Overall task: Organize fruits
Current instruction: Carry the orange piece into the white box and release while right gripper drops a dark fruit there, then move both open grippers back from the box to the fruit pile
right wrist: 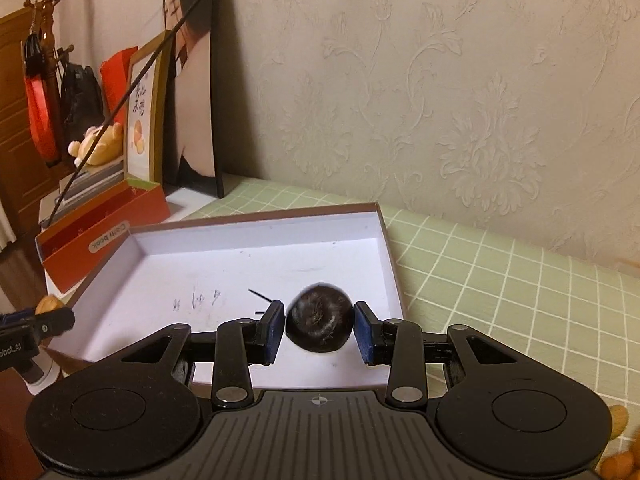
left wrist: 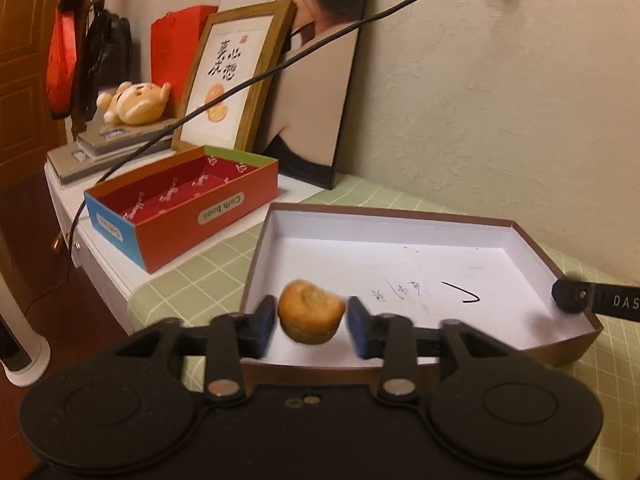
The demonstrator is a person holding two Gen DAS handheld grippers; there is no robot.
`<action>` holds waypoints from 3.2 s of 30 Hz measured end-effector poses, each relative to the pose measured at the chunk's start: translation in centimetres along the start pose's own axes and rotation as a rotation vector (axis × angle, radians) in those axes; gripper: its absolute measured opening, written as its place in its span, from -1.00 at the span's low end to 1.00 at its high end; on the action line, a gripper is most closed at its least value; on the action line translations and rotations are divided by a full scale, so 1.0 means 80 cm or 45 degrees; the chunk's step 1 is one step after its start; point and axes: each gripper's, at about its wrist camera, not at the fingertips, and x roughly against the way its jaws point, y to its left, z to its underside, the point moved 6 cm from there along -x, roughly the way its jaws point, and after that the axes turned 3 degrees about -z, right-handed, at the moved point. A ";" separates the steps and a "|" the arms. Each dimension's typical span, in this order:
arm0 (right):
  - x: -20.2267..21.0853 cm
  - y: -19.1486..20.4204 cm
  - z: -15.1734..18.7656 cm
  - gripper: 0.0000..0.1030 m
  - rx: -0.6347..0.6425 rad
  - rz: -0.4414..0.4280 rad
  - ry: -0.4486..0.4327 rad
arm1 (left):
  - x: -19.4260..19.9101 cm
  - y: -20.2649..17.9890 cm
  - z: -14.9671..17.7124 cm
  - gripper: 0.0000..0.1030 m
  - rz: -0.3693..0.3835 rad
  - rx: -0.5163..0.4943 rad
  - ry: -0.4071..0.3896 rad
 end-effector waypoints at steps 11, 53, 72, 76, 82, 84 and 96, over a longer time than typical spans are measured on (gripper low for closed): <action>0.013 0.004 -0.004 1.00 0.031 0.047 -0.095 | 0.010 -0.002 -0.005 0.78 -0.028 -0.010 -0.076; 0.208 -0.190 0.020 1.00 -0.140 0.552 -0.275 | 0.055 -0.168 0.013 0.88 0.342 -0.187 -0.100; 0.312 -0.260 0.060 1.00 -0.208 0.704 -0.307 | 0.084 -0.279 0.053 0.85 0.548 -0.321 -0.034; 0.325 -0.272 0.068 1.00 -0.224 0.730 -0.304 | 0.088 -0.304 0.065 0.77 0.594 -0.364 -0.014; 0.344 -0.289 0.081 1.00 -0.243 0.770 -0.294 | 0.098 -0.350 0.096 0.36 0.714 -0.459 0.077; 0.350 -0.294 0.087 1.00 -0.254 0.783 -0.287 | 0.101 -0.368 0.110 0.17 0.745 -0.497 0.114; 0.389 -0.330 0.109 1.00 -0.319 0.844 -0.287 | 0.115 -0.438 0.163 -0.30 0.838 -0.603 0.241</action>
